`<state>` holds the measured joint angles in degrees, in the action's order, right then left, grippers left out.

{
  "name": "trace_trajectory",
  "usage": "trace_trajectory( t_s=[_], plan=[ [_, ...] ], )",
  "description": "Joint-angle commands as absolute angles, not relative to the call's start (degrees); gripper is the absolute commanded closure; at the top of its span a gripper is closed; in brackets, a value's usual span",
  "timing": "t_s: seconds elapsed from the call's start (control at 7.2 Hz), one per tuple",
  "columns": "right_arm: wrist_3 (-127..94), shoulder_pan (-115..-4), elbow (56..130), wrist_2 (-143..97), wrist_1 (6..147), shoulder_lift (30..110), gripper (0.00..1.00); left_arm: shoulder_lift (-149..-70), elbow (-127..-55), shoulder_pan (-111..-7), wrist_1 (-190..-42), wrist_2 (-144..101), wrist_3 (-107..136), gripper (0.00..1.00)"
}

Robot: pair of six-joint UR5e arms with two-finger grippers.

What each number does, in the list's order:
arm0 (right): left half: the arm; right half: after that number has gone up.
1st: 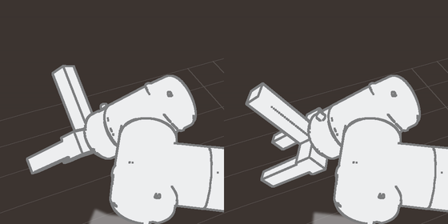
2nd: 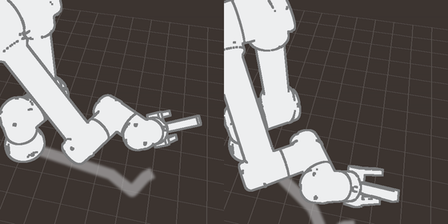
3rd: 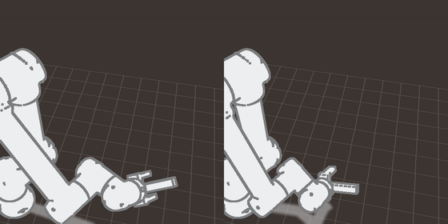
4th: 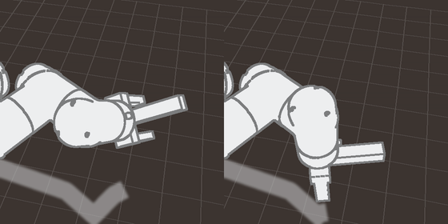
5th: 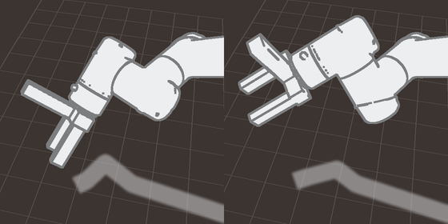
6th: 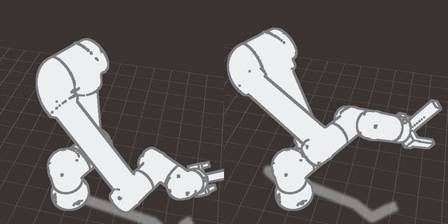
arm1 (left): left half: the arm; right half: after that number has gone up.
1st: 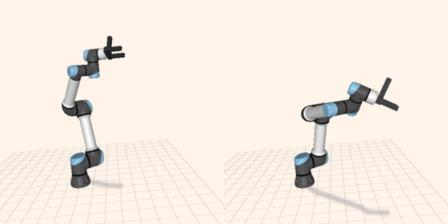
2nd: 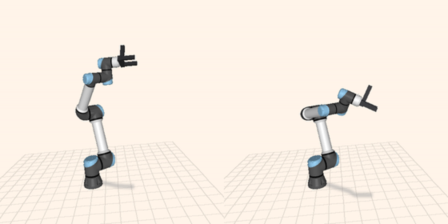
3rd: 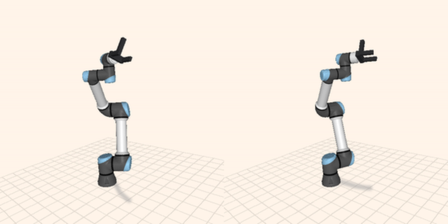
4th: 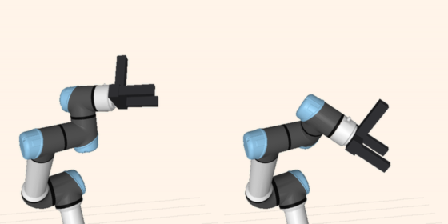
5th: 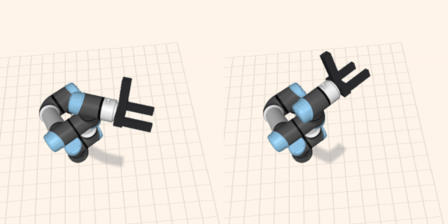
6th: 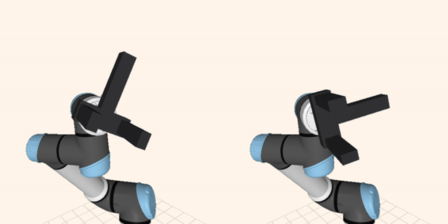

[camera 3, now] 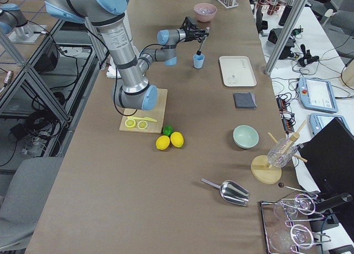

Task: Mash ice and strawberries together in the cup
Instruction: 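Press the pestle up and down in the cup with the right gripper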

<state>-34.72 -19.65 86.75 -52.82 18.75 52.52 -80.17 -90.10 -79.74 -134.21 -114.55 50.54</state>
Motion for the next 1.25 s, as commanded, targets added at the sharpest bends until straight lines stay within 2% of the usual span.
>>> trace_trajectory(
  t_s=[0.0, 0.42, 1.11],
  plan=[
    [-34.80, -19.78, 84.31, -52.73, 18.37, 52.82, 1.00, -80.24, -90.09, -79.80, -134.21, -114.52, 50.54, 0.02],
    [-34.89, -19.07, 82.97, -52.73, 18.28, 52.82, 1.00, -80.33, -90.09, -79.72, -134.21, -114.52, 50.54, 0.02],
    [-34.72, -21.96, 86.66, -52.91, 18.81, 51.50, 1.00, -80.60, -90.18, -79.72, -134.21, -114.61, 50.54, 0.02]
  ],
)
